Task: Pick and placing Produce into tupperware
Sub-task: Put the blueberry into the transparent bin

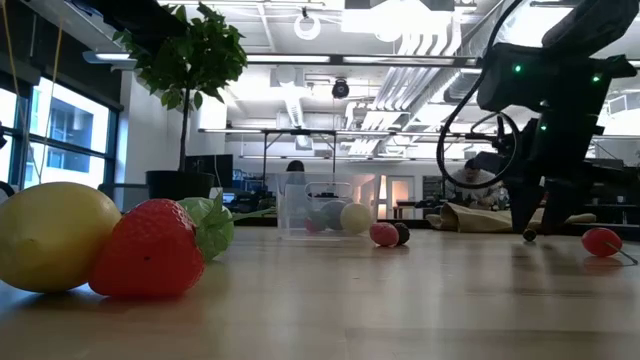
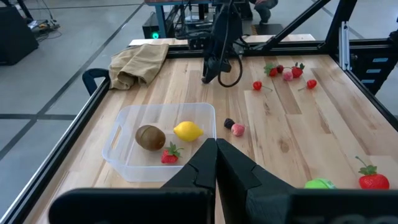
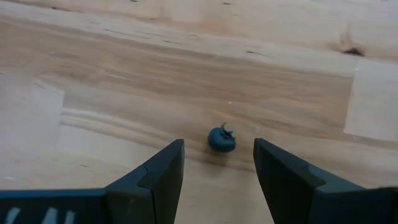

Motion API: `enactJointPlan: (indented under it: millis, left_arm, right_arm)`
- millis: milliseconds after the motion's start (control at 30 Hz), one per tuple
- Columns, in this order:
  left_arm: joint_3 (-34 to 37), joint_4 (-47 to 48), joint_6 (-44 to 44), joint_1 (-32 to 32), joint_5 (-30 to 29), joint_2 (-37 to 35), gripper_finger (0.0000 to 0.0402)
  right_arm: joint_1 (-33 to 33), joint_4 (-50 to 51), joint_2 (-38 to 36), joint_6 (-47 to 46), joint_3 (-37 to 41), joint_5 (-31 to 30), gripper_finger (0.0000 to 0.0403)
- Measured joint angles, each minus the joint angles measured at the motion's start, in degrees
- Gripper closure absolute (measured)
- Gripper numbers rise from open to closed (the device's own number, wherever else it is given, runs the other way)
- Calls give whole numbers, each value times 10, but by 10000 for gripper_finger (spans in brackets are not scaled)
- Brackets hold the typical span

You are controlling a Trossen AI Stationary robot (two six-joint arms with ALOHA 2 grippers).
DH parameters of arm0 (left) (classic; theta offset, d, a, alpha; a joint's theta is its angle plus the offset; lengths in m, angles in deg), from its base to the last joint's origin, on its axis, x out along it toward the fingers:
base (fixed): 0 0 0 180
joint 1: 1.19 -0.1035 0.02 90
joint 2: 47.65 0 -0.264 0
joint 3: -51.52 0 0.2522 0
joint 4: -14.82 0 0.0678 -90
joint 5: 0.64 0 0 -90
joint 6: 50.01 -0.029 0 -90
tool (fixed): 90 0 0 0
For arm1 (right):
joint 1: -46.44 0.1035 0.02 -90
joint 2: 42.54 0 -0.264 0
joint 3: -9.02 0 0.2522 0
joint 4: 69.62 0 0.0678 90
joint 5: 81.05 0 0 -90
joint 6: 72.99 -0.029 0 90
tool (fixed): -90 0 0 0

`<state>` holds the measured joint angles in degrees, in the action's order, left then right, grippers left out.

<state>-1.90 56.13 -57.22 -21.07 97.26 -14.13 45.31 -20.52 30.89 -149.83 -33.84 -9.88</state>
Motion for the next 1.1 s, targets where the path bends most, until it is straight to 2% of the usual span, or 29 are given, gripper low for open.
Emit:
enactJointPlan:
  millis: [233, 1100]
  left_arm:
    - [0, 0, 0, 0, 0, 0, 401]
    - [0, 0, 0, 0, 0, 0, 401]
  right_arm:
    - [-9, -14, 25, 4, 0, -2, 228]
    - [-30, -34, 35, 24, 0, -6, 321]
